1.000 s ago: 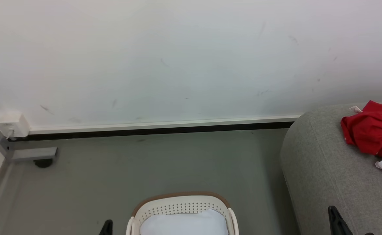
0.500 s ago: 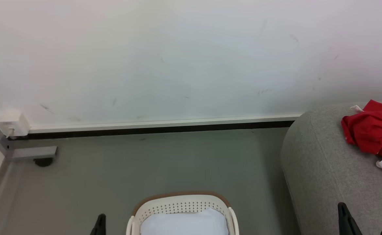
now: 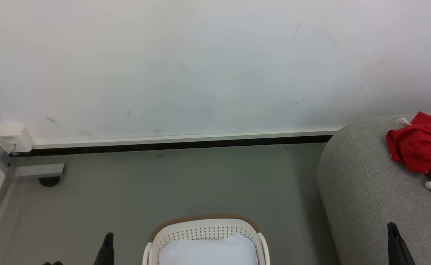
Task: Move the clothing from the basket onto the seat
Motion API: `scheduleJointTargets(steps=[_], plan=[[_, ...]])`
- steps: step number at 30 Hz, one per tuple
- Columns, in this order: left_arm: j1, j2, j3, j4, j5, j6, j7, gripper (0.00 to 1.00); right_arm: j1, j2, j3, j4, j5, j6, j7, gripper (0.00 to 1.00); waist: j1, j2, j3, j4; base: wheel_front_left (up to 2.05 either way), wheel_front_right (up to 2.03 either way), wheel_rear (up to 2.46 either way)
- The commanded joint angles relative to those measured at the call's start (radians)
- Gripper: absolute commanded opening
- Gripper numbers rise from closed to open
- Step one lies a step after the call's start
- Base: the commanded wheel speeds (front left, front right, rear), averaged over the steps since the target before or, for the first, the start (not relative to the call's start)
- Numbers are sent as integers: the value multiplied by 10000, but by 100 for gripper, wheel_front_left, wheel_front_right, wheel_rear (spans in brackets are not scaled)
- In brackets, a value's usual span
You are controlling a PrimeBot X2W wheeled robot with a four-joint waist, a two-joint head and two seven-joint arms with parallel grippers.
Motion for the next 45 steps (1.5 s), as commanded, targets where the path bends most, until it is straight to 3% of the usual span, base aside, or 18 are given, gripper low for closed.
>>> scheduleJointTargets(steps=[1, 23, 45], plan=[[-238, 100, 72, -160, -374, 5, 94, 0, -298, -100, -68, -131, 420, -7, 86, 0, 0, -1, 5, 1, 0, 0, 0], [-616, 127, 350, -226, -3079, 8, 806, 0, -652, -127, -276, -120, 3250, -11, 814, 0, 0, -1, 75, 20, 0, 0, 0], [-911, 139, 584, -275, -5120, 10, 1380, 0, -908, -140, -446, -107, 5443, -14, 1375, 0, 0, -1, 142, 37, 0, 0, 0]])
